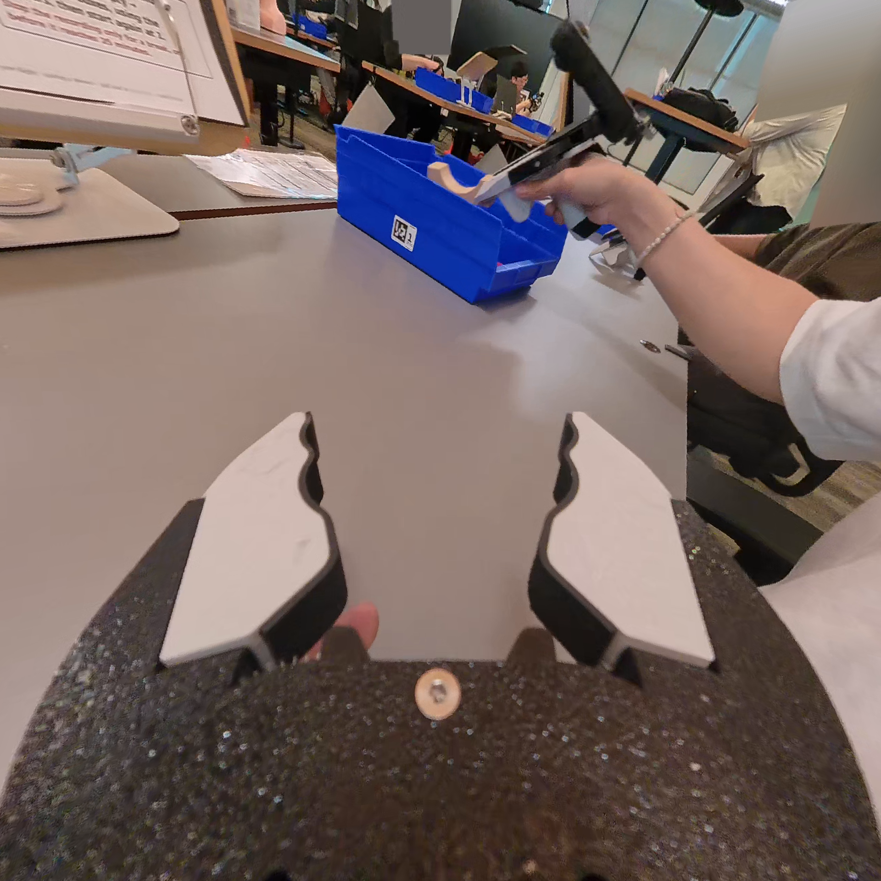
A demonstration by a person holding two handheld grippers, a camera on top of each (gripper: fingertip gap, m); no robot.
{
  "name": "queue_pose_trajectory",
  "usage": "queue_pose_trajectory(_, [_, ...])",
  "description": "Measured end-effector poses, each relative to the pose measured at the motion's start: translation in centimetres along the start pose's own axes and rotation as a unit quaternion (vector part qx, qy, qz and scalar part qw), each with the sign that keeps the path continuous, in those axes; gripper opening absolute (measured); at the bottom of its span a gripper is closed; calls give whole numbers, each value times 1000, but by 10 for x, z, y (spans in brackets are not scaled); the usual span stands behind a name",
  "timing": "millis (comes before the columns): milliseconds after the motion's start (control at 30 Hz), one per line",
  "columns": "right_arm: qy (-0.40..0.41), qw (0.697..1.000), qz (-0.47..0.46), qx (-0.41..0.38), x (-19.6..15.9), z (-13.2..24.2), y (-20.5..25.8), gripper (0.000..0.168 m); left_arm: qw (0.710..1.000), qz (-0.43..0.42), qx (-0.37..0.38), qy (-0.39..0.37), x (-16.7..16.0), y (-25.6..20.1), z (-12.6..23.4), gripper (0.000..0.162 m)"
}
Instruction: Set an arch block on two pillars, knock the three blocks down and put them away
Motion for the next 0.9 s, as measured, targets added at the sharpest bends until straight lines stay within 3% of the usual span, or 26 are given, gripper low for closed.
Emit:
queue_pose_trajectory(233, [52, 998, -4, 44, -18, -31, 18, 36, 1000, -3, -15, 12, 4, -17, -25, 95])
queue_pose_trajectory(300, [42, 997, -8, 61, -22, -31, 23, 65, 999, 13, -28, 7, 9, -20, -36, 94])
queue_pose_trajectory(333, [29, 997, -14, 73, -22, -24, 26, 71, 999, 19, -32, 8, 13, -21, -43, 93])
queue_pose_trajectory(433, [-41, 994, -36, 90, -21, 12, 31, 71, 999, -1, -31, 22, 30, -21, -72, 94])
queue_pose_trajectory(600, [-88, 993, -35, 75, -54, 65, 50, 72, 997, -49, -31, 55, 72, -22, -149, 94])
queue_pose_trajectory(800, [-135, 990, -5, 32, -94, 109, 66, 71, 991, -38, -47, 116, 129, -20, -258, 92])
queue_pose_trajectory(900, [-156, 988, 0, 7, -101, 121, 62, 71, 981, -20, -68, 180, 142, -20, -315, 71])
Point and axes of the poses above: each gripper's, where its closed fingertips meet, z back along the fingers, x out of its top, y = z × x across the jaws, the point moved 3 cm from there along z, back along the fingers, and after that the axes turned 10 degrees about -z, right-handed, at the moved point
